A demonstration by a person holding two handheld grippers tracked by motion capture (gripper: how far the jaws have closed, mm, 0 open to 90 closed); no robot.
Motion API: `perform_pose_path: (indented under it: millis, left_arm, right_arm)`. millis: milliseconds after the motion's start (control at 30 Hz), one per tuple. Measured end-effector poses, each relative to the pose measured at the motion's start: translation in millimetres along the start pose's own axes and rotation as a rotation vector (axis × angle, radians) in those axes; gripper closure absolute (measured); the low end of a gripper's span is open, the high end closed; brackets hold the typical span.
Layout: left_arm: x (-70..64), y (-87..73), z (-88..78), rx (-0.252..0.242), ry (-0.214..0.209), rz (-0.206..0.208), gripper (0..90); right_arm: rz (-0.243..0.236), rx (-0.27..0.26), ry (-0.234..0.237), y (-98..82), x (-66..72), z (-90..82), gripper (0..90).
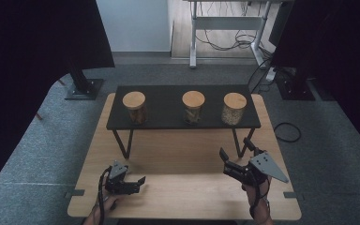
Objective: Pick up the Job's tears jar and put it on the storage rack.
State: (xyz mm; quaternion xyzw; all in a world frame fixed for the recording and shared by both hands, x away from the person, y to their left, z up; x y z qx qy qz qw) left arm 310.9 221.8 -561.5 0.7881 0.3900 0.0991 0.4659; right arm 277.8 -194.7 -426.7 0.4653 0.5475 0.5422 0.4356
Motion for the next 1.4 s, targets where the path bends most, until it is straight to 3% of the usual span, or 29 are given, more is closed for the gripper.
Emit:
perform_pose_path:
  millis: [133, 367, 500, 900, 1400]
  left_arm:
    - [-0.1, 0.0, -0.1, -0.001, 0.000, 0.000, 6.8]
    - [-0.5, -0.1, 0.0, 0.001, 0.002, 0.004, 6.8]
    - [-0.7, -0.1, 0.2, 0.004, 0.001, 0.003, 6.8]
    - [-0.5, -0.1, 0.5, 0.005, -0.003, 0.000, 6.7]
    - [0.5, 0.0, 0.5, 0.006, -0.001, -0.010, 6.8]
  right_arm:
    - [-0.026, 0.027, 0.007, -11.6, 0.9, -7.1, 10.1]
    - [-0.026, 0.076, 0.026, -37.4, 7.0, -13.5, 10.1]
    - [-0.060, 0.114, 0.036, -50.1, 13.1, -10.7, 10.0]
    - [-0.054, 0.253, 0.068, -102.2, 27.7, 10.7, 9.9]
    - [-0.037, 0.258, 0.072, -110.6, 30.8, 13.6, 9.8]
Point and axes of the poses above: each handheld gripper's, and its own axes: z roughly forward along the jaws, y roughly out of its top, x roughly to its left, the point moved 2 cm from there along z, roughly forward along the jaws, and after that the axes turned 13 degrees about -y, right-handed, at the moved point
